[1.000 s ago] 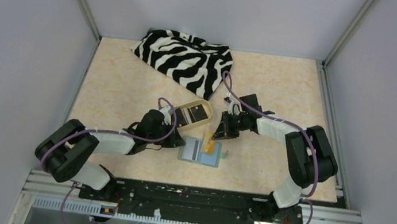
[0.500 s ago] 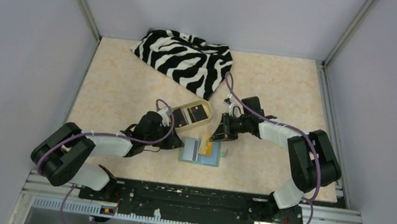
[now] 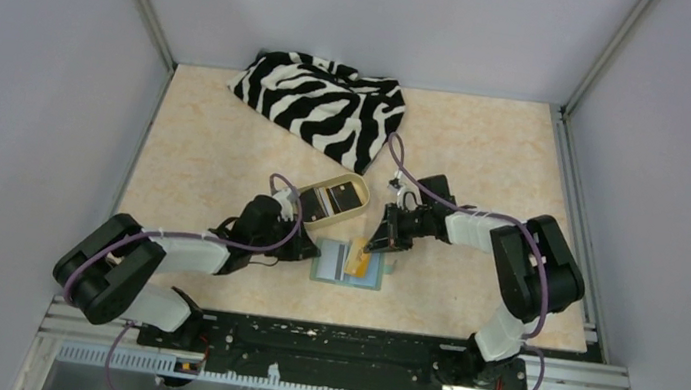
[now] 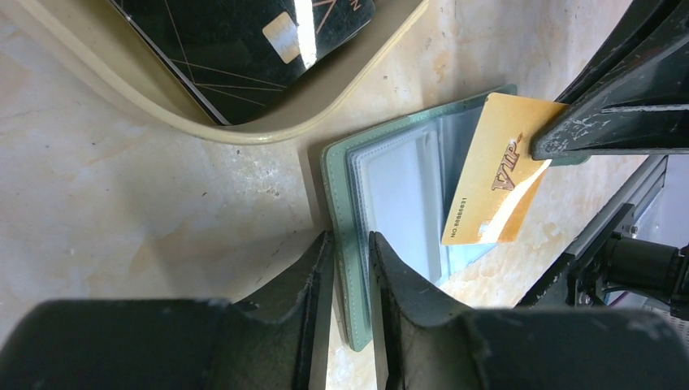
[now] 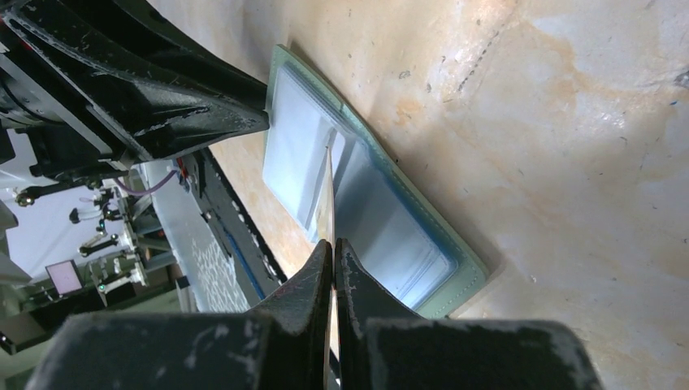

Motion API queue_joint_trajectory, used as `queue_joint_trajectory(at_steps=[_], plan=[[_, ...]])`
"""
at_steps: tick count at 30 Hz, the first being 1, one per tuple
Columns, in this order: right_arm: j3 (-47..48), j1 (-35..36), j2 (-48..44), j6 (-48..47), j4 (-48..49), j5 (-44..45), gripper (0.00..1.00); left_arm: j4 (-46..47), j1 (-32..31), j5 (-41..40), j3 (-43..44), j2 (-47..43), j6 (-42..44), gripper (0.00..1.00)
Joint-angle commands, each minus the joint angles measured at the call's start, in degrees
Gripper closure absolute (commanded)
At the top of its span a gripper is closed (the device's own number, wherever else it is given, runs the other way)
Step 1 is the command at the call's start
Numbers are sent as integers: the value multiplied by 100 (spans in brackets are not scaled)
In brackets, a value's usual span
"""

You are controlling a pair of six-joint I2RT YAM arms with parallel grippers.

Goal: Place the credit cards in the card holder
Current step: Insert the credit card into the card holder.

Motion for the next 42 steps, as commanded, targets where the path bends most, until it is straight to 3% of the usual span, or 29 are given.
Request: queue_joint_trajectory(at_steps=[1, 27, 42], plan=[[-52, -8, 68, 31, 294, 99, 100, 203, -37, 98, -102, -83, -72, 71], [-490, 38, 375, 565, 1241, -85, 100, 123, -100, 227, -423, -428, -265, 70], [-784, 60, -580, 287, 1285, 627, 100, 14, -196, 209, -453, -674, -313, 68]])
